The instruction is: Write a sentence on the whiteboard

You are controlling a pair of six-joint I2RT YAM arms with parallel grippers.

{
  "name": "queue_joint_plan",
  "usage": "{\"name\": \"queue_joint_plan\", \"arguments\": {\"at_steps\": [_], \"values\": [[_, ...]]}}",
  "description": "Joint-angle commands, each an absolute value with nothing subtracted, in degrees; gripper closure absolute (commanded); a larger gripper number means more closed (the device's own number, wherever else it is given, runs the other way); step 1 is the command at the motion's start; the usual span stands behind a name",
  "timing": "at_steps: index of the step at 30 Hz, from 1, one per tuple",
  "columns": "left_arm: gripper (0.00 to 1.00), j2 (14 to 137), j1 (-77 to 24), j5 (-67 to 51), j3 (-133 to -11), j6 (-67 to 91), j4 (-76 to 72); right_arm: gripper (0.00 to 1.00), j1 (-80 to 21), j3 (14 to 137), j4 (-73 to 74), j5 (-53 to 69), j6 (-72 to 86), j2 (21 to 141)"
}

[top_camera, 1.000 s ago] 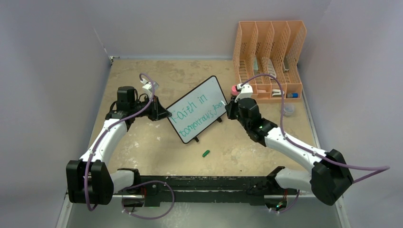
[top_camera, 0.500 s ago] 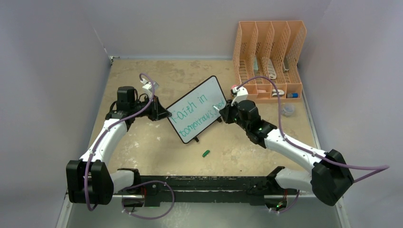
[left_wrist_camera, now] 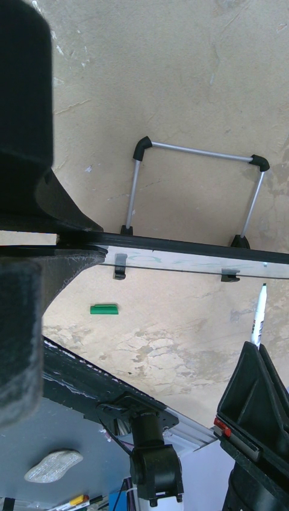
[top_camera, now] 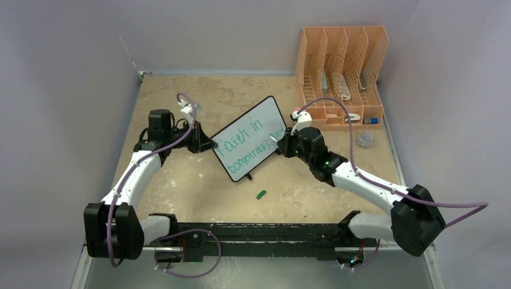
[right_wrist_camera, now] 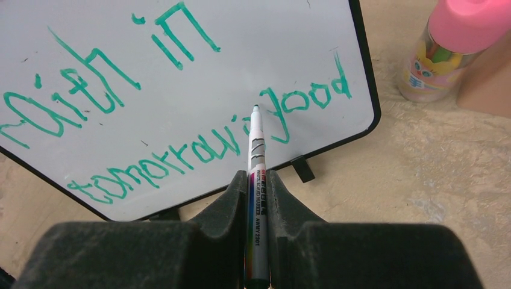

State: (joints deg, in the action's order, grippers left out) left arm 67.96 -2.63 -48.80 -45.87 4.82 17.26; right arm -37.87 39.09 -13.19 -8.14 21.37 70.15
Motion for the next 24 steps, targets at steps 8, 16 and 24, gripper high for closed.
{"name": "queue_joint_plan", "arguments": {"at_steps": [8, 16, 24], "values": [[1.0, 68.99, -1.9, -41.18, -45.81, 0.35, 18.0, 1.0, -38.14, 40.63, -16.9, -10.55, 21.87, 70.7], [1.0, 68.91, -1.87, -41.13, -45.84, 0.35, 18.01, 1.0, -38.15, 40.99, -17.45, -11.02, 21.87, 71.49], [1.0, 68.99, -1.86, -41.17, -45.81, 0.35, 18.0, 1.0, -38.15, 41.25, -17.58, -10.72, 21.87, 71.03]]}}
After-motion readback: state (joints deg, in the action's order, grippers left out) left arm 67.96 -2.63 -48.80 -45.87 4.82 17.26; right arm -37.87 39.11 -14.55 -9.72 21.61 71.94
